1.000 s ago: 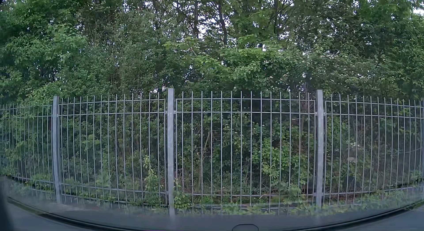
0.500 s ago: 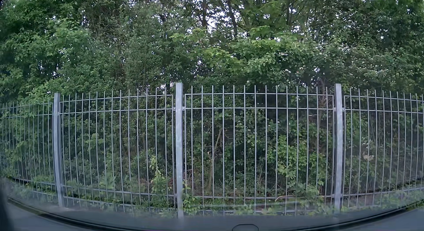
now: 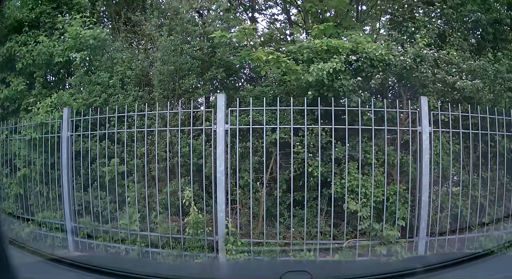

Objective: Follow the waypoints while adhering to traffic rules and regulations

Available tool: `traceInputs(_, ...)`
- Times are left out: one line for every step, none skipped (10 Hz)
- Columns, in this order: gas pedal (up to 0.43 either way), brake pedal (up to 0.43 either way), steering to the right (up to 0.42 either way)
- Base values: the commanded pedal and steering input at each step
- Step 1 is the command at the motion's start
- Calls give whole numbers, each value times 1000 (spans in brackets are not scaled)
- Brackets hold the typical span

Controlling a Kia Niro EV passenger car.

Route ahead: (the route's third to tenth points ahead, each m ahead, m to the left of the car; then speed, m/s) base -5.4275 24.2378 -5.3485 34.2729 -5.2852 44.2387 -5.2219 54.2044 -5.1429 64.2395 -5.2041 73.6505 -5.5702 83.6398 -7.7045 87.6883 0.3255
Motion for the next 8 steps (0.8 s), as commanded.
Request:
traceInputs(0, 146, -127)
traceInputs(0, 146, -70)
traceInputs(0, 134, -23)
traceInputs(0, 91, 11)
traceInputs(0, 73, 45)
traceInputs(0, 79, 69)
traceInputs(0, 73, 88)
traceInputs(0, 79, 101)
